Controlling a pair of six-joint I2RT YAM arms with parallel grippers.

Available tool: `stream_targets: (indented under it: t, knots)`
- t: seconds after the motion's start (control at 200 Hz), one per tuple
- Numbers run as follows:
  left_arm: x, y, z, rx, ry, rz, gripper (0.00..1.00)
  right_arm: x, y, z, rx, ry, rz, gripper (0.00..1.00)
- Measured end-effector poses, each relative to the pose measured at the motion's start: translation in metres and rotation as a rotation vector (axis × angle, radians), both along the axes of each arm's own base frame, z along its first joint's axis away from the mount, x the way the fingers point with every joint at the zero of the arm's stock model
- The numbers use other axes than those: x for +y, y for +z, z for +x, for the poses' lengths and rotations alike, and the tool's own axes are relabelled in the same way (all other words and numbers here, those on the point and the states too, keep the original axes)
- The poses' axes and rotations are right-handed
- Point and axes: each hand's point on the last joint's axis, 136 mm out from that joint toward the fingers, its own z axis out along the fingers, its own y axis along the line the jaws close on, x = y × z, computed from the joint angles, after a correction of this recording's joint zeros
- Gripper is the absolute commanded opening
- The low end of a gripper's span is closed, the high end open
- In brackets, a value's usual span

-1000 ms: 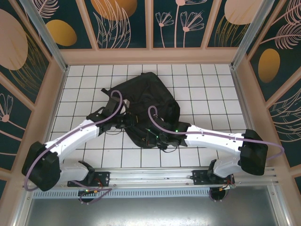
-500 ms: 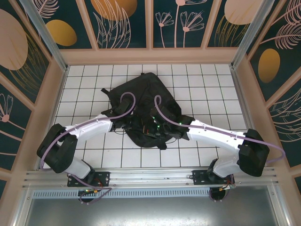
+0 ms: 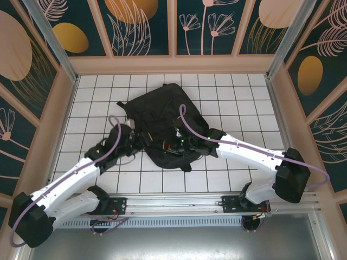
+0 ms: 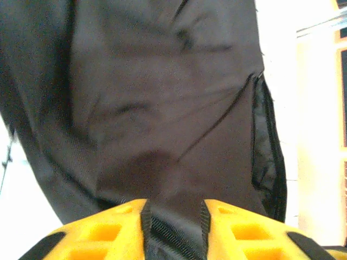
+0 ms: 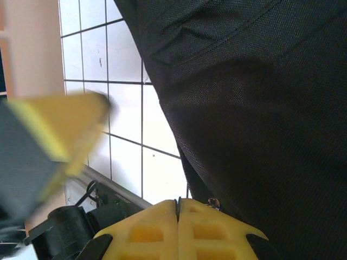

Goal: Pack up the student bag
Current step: Zip the student bag at the center of the table.

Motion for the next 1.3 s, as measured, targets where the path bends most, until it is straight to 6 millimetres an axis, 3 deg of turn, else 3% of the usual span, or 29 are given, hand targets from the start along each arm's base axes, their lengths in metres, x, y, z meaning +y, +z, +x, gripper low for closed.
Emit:
stream_targets:
  t: [0.08, 0.14, 0.42, 0.58, 0.856, 1.006, 1.161, 1.301]
  knots:
    - [0.003, -0.043, -0.023, 0.160, 0.028, -0.035, 0.29, 0.001, -0.001, 0.000, 0.001, 0.001, 0.006, 0.00]
    - [0.002, -0.053, -0.030, 0.224, 0.047, -0.061, 0.29, 0.001, -0.004, -0.002, 0.001, 0.005, 0.007, 0.00]
    - [-0.019, -0.021, -0.011, 0.183, 0.067, -0.210, 0.27, 0.009, -0.007, -0.020, 0.001, 0.054, 0.006, 0.00]
    - [-0.021, -0.023, -0.009, 0.194, 0.071, -0.219, 0.28, 0.011, -0.007, -0.024, 0.001, 0.064, 0.012, 0.00]
    - [-0.026, -0.027, -0.009, 0.215, 0.069, -0.232, 0.42, 0.015, -0.005, -0.031, -0.001, 0.081, 0.021, 0.00]
    - [-0.027, -0.027, -0.009, 0.217, 0.067, -0.230, 0.44, 0.019, -0.005, -0.038, -0.002, 0.101, 0.021, 0.00]
    - [-0.029, -0.031, -0.008, 0.223, 0.064, -0.220, 0.35, 0.021, -0.004, -0.041, -0.007, 0.110, 0.026, 0.00]
    - [-0.033, -0.037, -0.005, 0.234, 0.055, -0.192, 0.06, 0.021, -0.004, -0.040, -0.014, 0.112, 0.025, 0.00]
